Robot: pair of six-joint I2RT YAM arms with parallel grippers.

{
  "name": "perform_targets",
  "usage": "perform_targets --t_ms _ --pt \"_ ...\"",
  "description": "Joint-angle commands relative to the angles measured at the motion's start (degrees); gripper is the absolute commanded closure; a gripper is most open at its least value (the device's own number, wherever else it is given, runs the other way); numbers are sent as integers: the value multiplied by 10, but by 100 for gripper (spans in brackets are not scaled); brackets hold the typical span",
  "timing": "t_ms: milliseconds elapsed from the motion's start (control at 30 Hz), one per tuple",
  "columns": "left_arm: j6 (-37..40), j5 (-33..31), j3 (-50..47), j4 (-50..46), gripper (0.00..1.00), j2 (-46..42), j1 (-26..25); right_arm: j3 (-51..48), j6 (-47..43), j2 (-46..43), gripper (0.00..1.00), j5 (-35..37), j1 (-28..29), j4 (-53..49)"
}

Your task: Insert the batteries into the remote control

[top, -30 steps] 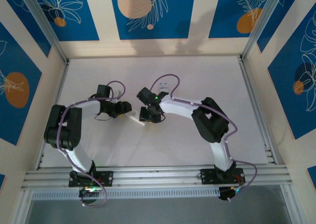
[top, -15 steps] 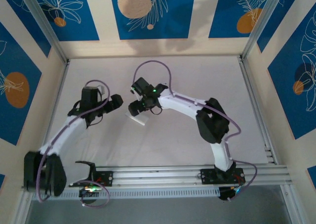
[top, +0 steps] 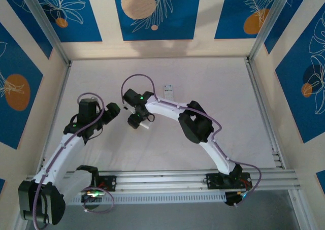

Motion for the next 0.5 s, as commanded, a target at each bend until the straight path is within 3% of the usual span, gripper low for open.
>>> perform_targets --t_ms 0,167,367,467 --pt "-12 41 4 -11 10 5 7 9 -20 15 25 -10 0 -32" --pt "-31 93 14 -14 14 13 13 8 -14 1 54 -48 -13 -31" --pt "-54 158 43 -27 17 19 30 -26 7 -92 57 -137 -27 13" --pt "-47 182 63 -35 23 36 30 -92 26 -157 57 -191 -29 74"
